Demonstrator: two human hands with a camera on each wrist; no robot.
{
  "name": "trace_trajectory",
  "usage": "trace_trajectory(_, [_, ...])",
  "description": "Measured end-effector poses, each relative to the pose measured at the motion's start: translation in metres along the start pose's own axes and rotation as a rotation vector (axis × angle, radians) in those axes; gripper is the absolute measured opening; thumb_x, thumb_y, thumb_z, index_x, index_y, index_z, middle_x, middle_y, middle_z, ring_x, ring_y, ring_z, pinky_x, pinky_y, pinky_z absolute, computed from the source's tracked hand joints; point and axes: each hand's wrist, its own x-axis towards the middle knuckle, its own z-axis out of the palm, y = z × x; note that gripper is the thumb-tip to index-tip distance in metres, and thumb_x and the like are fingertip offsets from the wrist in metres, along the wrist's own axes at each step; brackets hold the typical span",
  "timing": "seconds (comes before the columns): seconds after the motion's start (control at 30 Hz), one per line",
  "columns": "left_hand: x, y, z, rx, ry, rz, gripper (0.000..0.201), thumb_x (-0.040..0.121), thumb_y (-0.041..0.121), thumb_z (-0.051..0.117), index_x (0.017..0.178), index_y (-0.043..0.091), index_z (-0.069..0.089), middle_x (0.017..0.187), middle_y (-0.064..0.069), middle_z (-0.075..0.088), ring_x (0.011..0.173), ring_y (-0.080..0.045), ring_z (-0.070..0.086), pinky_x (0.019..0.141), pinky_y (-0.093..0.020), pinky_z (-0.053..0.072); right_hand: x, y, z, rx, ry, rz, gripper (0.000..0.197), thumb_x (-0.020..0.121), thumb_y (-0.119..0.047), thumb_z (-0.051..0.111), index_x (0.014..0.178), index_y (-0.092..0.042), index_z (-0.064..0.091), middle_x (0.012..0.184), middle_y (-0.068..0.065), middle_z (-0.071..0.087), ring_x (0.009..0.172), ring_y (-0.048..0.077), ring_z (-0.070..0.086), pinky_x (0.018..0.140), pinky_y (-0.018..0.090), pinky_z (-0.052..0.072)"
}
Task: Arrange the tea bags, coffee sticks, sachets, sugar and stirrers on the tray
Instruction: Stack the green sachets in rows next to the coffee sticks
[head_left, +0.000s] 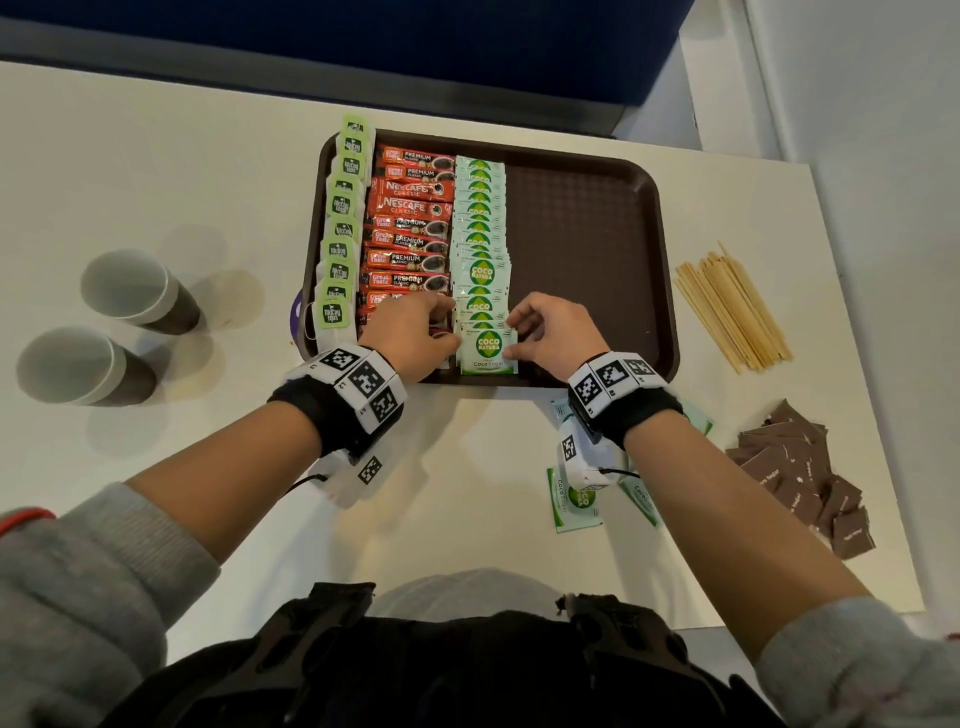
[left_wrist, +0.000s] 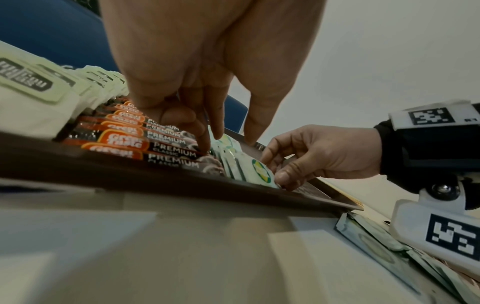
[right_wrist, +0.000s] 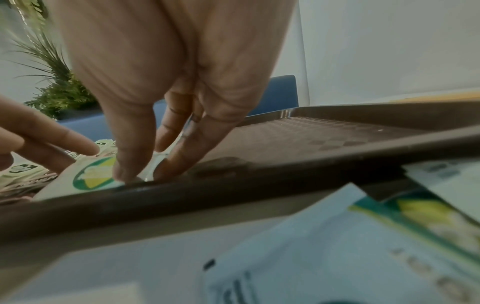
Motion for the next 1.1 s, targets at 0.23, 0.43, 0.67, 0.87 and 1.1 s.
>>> trace_trajectory(0.23, [0.001, 0.002, 0.001, 0.049, -0.078, 0.031, 0.054, 0.090, 0.026, 0.061, 0.141, 0.021, 0.045, 0.131, -0.002, 0.060, 0.114, -0.023, 0.058, 0.097, -0.031, 0.044, 0.003, -0.001, 0.004, 0.077, 0.054, 0.056, 0.044, 0.072, -0.008, 0.079, 0.111, -0.015, 0.058, 0.100, 0.001, 0.059, 0.060, 0.002, 0.050, 0.058, 0.010, 0.040])
trace_trajectory(0.43, [0.006, 0.001, 0.006, 0.082, -0.122, 0.036, 0.056, 0.090, 0.029, 0.060, 0.143, 0.022, 0.043, 0.135, -0.001, 0.057, 0.116, -0.023, 0.057, 0.098, -0.031, 0.043, 0.005, -0.003, 0.006, 0.052, 0.054, 0.055, 0.058, 0.075, -0.008, 0.077, 0.128, -0.013, 0.054, 0.110, 0.006, 0.059, 0.061, 0.001, 0.050, 0.069, 0.014, 0.043])
trace_trajectory(0.67, [0.011, 0.007, 0.001, 0.067, -0.049, 0.060, 0.071, 0.088, 0.026, 0.064, 0.148, 0.011, 0.030, 0.147, -0.011, 0.040, 0.134, -0.025, 0.039, 0.110, -0.033, 0.031, 0.011, 0.000, 0.006, 0.037, 0.011, 0.085, 0.075, 0.073, -0.016, 0.080, 0.139, -0.013, 0.044, 0.107, 0.002, 0.054, 0.070, 0.006, 0.054, 0.075, 0.018, 0.042])
trace_trajectory(0.87, [0.016, 0.016, 0.001, 0.033, -0.104, 0.030, 0.082, 0.087, 0.027, 0.065, 0.152, 0.014, 0.017, 0.149, -0.008, 0.041, 0.134, -0.025, 0.042, 0.107, -0.032, 0.034, 0.012, 0.002, 0.007, 0.035, 0.008, 0.062, 0.071, 0.073, -0.013, 0.079, 0.137, -0.014, 0.047, 0.105, 0.002, 0.051, 0.062, 0.001, 0.050, 0.059, 0.004, 0.038])
trace_trajectory(1.1, [0.016, 0.019, 0.000, 0.002, -0.121, 0.021, 0.083, 0.087, 0.026, 0.066, 0.152, 0.012, 0.016, 0.151, -0.007, 0.038, 0.134, -0.023, 0.042, 0.107, -0.031, 0.034, 0.010, 0.001, 0.010, 0.053, 0.036, 0.036, 0.067, 0.074, -0.010, 0.078, 0.134, -0.013, 0.049, 0.108, 0.007, 0.054, 0.060, 0.001, 0.050, 0.058, 0.003, 0.040])
